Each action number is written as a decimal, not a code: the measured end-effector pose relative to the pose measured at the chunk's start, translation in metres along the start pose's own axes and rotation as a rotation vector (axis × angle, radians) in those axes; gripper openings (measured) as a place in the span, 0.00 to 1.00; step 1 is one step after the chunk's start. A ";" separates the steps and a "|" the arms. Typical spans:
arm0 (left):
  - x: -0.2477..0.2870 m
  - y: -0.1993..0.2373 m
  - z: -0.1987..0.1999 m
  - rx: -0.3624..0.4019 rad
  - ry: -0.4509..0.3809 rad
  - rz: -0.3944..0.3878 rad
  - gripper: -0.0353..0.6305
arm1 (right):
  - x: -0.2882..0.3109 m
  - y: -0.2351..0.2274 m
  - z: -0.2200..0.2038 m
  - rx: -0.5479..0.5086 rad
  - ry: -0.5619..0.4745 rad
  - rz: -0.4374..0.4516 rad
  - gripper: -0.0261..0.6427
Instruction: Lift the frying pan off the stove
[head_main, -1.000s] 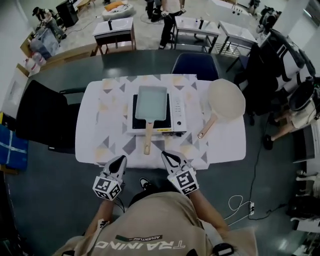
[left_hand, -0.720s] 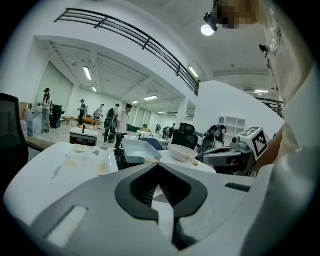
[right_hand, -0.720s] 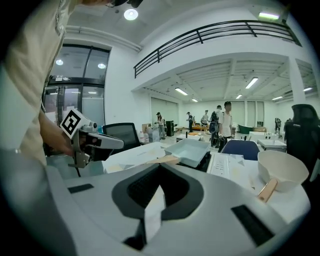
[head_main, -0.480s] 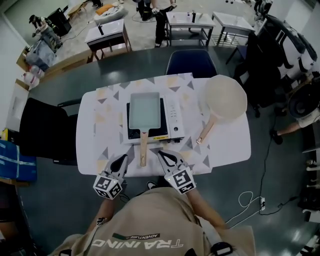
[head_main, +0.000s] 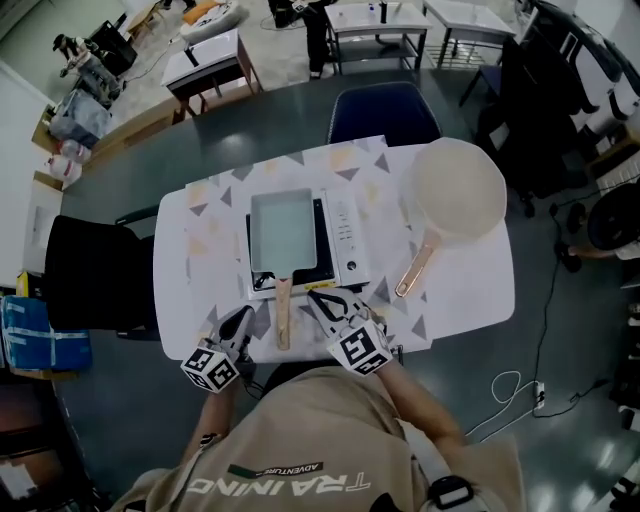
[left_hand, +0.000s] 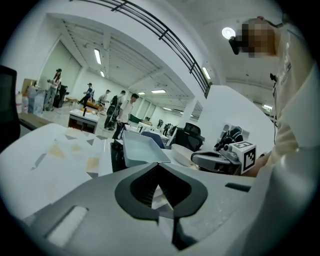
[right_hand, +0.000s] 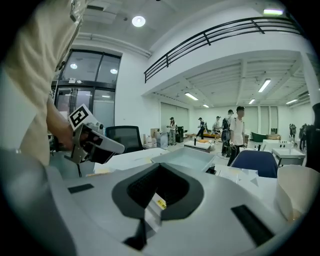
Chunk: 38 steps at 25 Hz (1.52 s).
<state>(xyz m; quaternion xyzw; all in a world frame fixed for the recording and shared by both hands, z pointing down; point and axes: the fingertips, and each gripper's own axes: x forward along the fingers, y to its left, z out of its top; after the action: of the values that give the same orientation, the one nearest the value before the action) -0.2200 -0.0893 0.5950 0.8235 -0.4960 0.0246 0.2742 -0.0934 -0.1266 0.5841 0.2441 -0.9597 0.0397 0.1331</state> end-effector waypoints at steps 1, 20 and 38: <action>0.005 0.000 -0.002 -0.023 0.012 -0.024 0.05 | 0.001 -0.001 -0.002 -0.001 0.008 0.004 0.03; 0.047 -0.013 -0.016 -0.600 0.233 -0.443 0.28 | 0.009 0.005 0.011 -0.002 0.073 -0.115 0.03; 0.085 -0.037 -0.051 -0.783 0.496 -0.651 0.37 | -0.017 0.003 -0.003 0.055 0.162 -0.297 0.03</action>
<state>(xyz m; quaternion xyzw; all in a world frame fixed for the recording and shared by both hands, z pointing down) -0.1345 -0.1204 0.6496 0.7404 -0.1092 -0.0544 0.6610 -0.0800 -0.1155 0.5823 0.3830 -0.8977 0.0652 0.2079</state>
